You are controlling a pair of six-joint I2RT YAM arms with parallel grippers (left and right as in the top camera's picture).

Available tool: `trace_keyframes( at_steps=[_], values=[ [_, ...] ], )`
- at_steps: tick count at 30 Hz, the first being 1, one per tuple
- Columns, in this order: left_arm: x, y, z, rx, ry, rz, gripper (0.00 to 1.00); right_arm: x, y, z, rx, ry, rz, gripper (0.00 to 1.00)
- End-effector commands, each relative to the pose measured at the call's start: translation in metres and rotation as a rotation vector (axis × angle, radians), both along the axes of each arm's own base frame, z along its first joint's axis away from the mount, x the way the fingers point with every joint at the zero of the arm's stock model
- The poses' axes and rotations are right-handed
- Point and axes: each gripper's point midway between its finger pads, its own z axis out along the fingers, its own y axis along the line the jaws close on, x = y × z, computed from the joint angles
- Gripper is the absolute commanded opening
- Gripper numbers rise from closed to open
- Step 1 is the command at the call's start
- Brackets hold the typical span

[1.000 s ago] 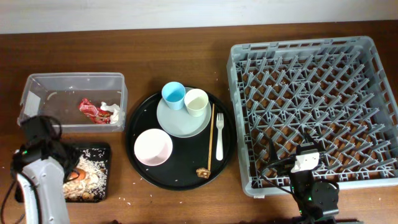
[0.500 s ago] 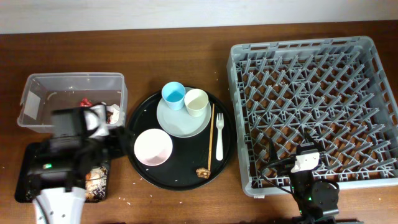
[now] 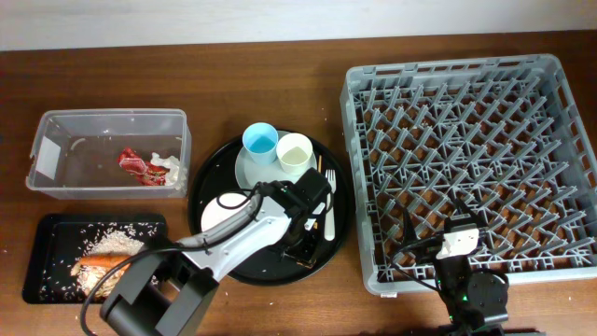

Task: Sort waste into correct bins and load items into the dishwasher rack
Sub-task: 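Grasp the walnut shell with left gripper from the round tray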

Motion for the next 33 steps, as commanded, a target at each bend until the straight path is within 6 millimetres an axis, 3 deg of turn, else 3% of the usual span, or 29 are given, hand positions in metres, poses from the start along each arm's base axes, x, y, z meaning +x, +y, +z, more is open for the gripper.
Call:
trace_keyframes(
  at_steps=[1, 4, 7, 13, 17, 19, 27, 29, 30, 32, 33],
  values=[
    [-0.001, -0.006, 0.0, 0.015, -0.036, -0.015, 0.59, 0.0, 0.001, -0.003, 0.001, 0.005, 0.004, 0.99],
    [-0.001, -0.005, -0.002, 0.074, -0.092, -0.019, 0.59, 0.0, 0.001, -0.003, 0.001, 0.005, 0.004, 0.99],
    [-0.001, -0.005, -0.002, 0.077, -0.094, -0.017, 0.4, 0.0, 0.001, -0.003, 0.001, 0.005, 0.004, 0.99],
    [0.0, -0.004, -0.002, 0.08, -0.097, -0.017, 0.25, 0.0, 0.001, -0.003, 0.001, 0.005, 0.004, 0.99],
    [0.001, -0.005, -0.001, 0.077, -0.1, -0.017, 0.05, 0.0, 0.001, -0.003, 0.001, 0.005, 0.004, 0.99],
    [0.002, -0.005, 0.002, 0.081, -0.097, -0.015, 0.01, 0.0, 0.001, -0.003, 0.001, 0.005, 0.004, 0.99],
    [0.027, 0.006, 0.035, 0.095, -0.11, 0.056, 0.0, 0.0, 0.001, -0.003, 0.001, 0.005, 0.004, 0.99],
    [0.038, 0.022, 0.064, 0.076, -0.14, 0.117, 0.0, 0.0, 0.001, -0.003, 0.001, 0.005, 0.004, 0.99],
    [0.045, 0.044, 0.088, 0.053, -0.171, 0.188, 0.0, 0.0, 0.001, -0.003, 0.001, 0.005, 0.004, 0.99],
    [0.054, 0.08, 0.114, 0.046, -0.221, 0.296, 0.0, 0.0, 0.001, -0.003, 0.001, 0.005, 0.004, 0.99],
    [0.061, 0.126, 0.136, 0.079, -0.28, 0.427, 0.0, 0.0, 0.001, -0.003, 0.001, 0.005, 0.004, 0.99]
  ],
)
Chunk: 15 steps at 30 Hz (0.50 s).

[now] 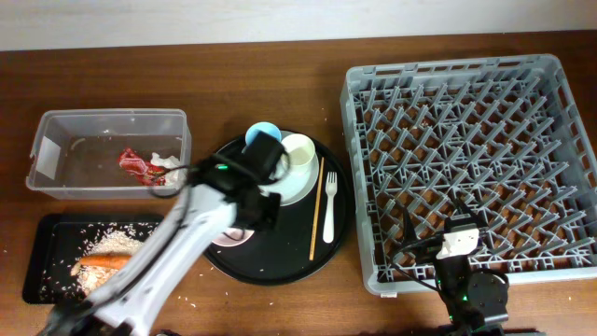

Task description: Sort waste into correct bins and load items into the dishwasher rack

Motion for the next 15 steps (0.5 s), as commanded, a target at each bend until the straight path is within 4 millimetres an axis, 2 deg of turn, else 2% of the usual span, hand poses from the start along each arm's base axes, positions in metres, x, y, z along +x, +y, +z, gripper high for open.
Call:
trace_keyframes(
  at_steps=[1, 2, 4, 5, 7, 9, 10, 11, 12, 13, 15],
  values=[
    [0.014, 0.077, 0.04, 0.05, -0.118, 0.225, 0.0, 0.0, 0.001, -0.003, 0.0, 0.005, 0.004, 0.99],
    [0.012, 0.127, 0.046, 0.104, -0.118, 0.432, 0.01, 0.0, 0.001, -0.003, 0.0, 0.005, 0.004, 0.99],
    [0.008, 0.163, 0.039, 0.134, -0.092, 0.579, 0.01, 0.0, 0.001, -0.003, 0.0, 0.005, 0.004, 0.99],
    [0.002, 0.188, 0.032, 0.167, -0.08, 0.682, 0.01, 0.0, 0.001, -0.003, 0.0, 0.005, 0.004, 0.99],
    [-0.011, 0.229, 0.01, 0.221, -0.055, 0.834, 0.02, 0.0, 0.001, -0.003, 0.0, 0.005, 0.004, 0.99],
    [-0.026, 0.257, -0.013, 0.283, -0.042, 0.929, 0.02, 0.0, 0.001, -0.003, 0.0, 0.005, 0.004, 0.99],
    [-0.035, 0.267, -0.027, 0.289, -0.026, 0.988, 0.07, 0.0, 0.001, -0.003, 0.0, 0.005, 0.004, 0.99],
    [-0.04, 0.268, -0.04, 0.244, -0.011, 1.025, 0.1, 0.0, 0.001, -0.003, 0.0, 0.005, 0.004, 0.99],
    [-0.043, 0.27, -0.045, 0.237, -0.007, 1.041, 0.41, 0.0, 0.001, -0.003, 0.0, 0.005, 0.004, 0.99],
    [-0.043, 0.27, -0.046, 0.234, -0.004, 1.043, 0.61, 0.0, 0.001, -0.003, 0.0, 0.005, 0.004, 0.99],
    [-0.042, 0.268, -0.046, 0.218, -0.003, 1.042, 0.82, 0.0, 0.001, -0.003, 0.0, 0.005, 0.004, 0.99]
  ],
)
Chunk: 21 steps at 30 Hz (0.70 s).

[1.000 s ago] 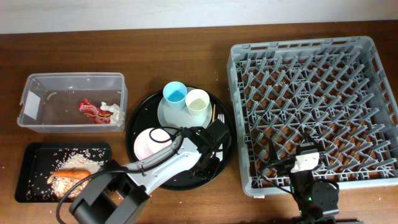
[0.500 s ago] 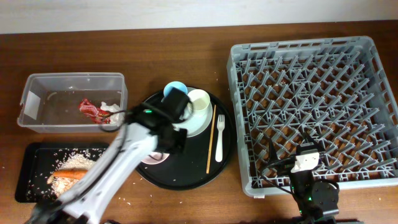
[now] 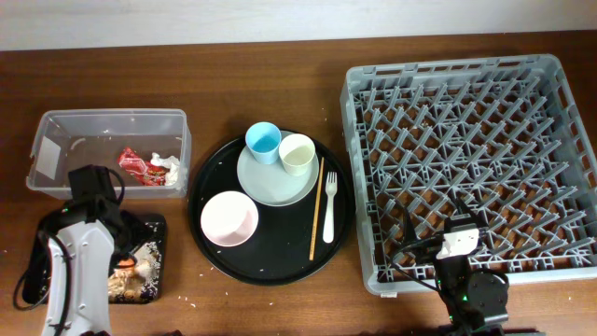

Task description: Sort waste into correct bins and load items into the dishwasher rack

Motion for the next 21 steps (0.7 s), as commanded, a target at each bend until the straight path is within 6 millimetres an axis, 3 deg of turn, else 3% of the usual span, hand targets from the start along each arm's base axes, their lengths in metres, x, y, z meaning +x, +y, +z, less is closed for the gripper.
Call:
trace_keyframes(
  at_steps=[1, 4, 7, 8, 10, 12, 16, 19, 20, 21],
  values=[
    [0.001, -0.001, 0.0, -0.015, -0.013, 0.008, 0.86, 0.0, 0.001, -0.003, 0.0, 0.005, 0.004, 0.99],
    [0.01, -0.012, 0.012, -0.082, -0.044, -0.017, 0.87, 0.0, 0.001, -0.003, 0.0, 0.005, 0.004, 0.99],
    [0.034, -0.055, 0.042, -0.285, -0.208, -0.235, 0.87, 0.0, 0.001, -0.003, 0.0, 0.005, 0.004, 0.99],
    [0.043, -0.08, 0.065, -0.387, -0.333, -0.333, 0.86, 0.0, 0.001, -0.003, 0.0, 0.005, 0.004, 0.99],
    [0.046, -0.104, 0.09, -0.458, -0.451, -0.436, 0.76, 0.0, 0.001, -0.003, 0.0, 0.005, 0.004, 0.99],
    [0.035, -0.133, 0.108, -0.453, -0.487, -0.553, 0.75, 0.0, 0.001, -0.003, 0.0, 0.005, 0.004, 0.99],
    [0.035, -0.208, 0.109, -0.498, -0.462, -0.874, 0.74, 0.0, 0.001, -0.003, 0.0, 0.005, 0.004, 0.99],
    [0.043, -0.253, 0.093, -0.495, -0.41, -1.023, 0.75, 0.0, 0.001, -0.003, 0.0, 0.005, 0.004, 0.99],
    [0.046, -0.267, 0.085, -0.516, -0.391, -1.037, 0.7, 0.0, 0.001, -0.003, 0.0, 0.005, 0.004, 0.99],
    [0.05, -0.279, 0.079, -0.524, -0.385, -1.068, 0.56, 0.0, 0.001, -0.003, 0.0, 0.005, 0.004, 0.99]
  ],
)
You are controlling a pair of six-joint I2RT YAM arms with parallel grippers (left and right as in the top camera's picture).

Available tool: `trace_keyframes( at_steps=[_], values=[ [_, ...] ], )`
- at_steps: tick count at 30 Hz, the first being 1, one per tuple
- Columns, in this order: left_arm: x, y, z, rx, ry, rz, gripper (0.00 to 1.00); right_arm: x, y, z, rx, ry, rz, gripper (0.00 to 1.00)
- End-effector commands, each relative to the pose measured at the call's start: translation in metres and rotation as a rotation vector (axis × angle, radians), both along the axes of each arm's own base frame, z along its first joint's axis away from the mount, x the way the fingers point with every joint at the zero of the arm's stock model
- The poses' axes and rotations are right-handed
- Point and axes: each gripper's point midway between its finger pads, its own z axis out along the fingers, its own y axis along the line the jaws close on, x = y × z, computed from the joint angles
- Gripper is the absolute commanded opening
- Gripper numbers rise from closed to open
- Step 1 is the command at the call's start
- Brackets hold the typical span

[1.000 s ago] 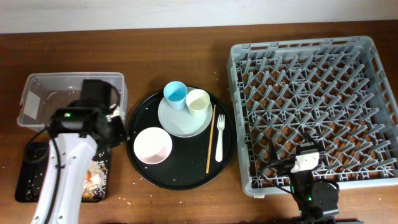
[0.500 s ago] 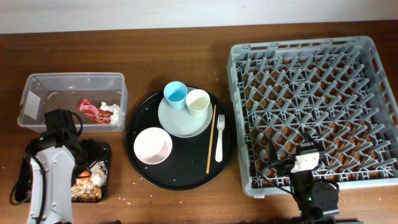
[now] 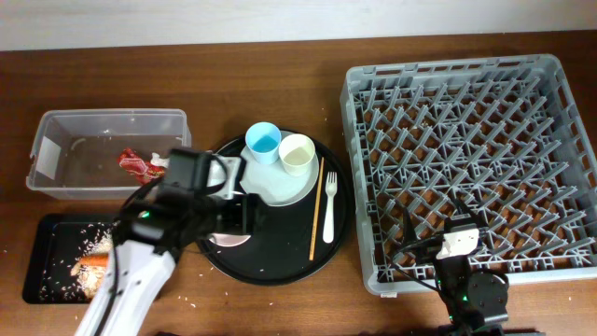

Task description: Sort waste into correct bins and load items into the dishwasher rack

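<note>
A black round tray [image 3: 280,266] holds a grey-green plate [image 3: 284,185], a blue cup [image 3: 261,140], a cream cup [image 3: 296,151], a wooden chopstick [image 3: 316,215], a white fork [image 3: 329,201] and a pink bowl [image 3: 227,241]. My left gripper [image 3: 248,213] hangs over the tray's left side and covers most of the bowl; its jaws do not show clearly. The grey dishwasher rack [image 3: 476,159] stands at the right. My right gripper [image 3: 413,235] rests folded at the rack's near edge, its state unclear.
A clear bin [image 3: 56,154] at the left holds a red wrapper [image 3: 133,163] and white tissue. In front of it, a black rectangular tray [image 3: 51,238] carries rice and a carrot [image 3: 89,262]. Rice grains are scattered on the brown table.
My left arm was over the black rectangular tray at the far left. It now reaches over the left part of the round tray, above the pink bowl. The right arm has not moved.
My left gripper was first low over the round tray near the fork and chopstick. Then it was at the bowl on the tray's left. After that it was over the rectangular food tray, and now it is back above the bowl.
</note>
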Motion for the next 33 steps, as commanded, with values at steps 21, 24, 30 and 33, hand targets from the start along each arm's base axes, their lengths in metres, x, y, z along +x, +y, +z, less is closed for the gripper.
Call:
trace_keyframes(
  at_steps=[21, 24, 30, 33],
  values=[
    [-0.001, -0.02, -0.042, 0.077, 0.138, -0.037, 0.99, 0.0, 0.001, -0.003, 0.0, 0.005, 0.004, 0.99],
    [-0.001, -0.02, -0.042, 0.077, 0.138, -0.037, 0.99, 0.0, 0.001, -0.003, 0.0, 0.005, 0.004, 0.99],
    [0.028, -0.031, -0.029, 0.026, 0.007, -0.036, 0.99, -0.004, 0.025, 0.004, 0.025, -0.02, 0.142, 0.99],
    [0.032, -0.038, -0.023, -0.009, -0.016, -0.048, 0.95, -0.021, 0.051, 0.049, 0.161, -0.071, 0.308, 0.99]
  ],
)
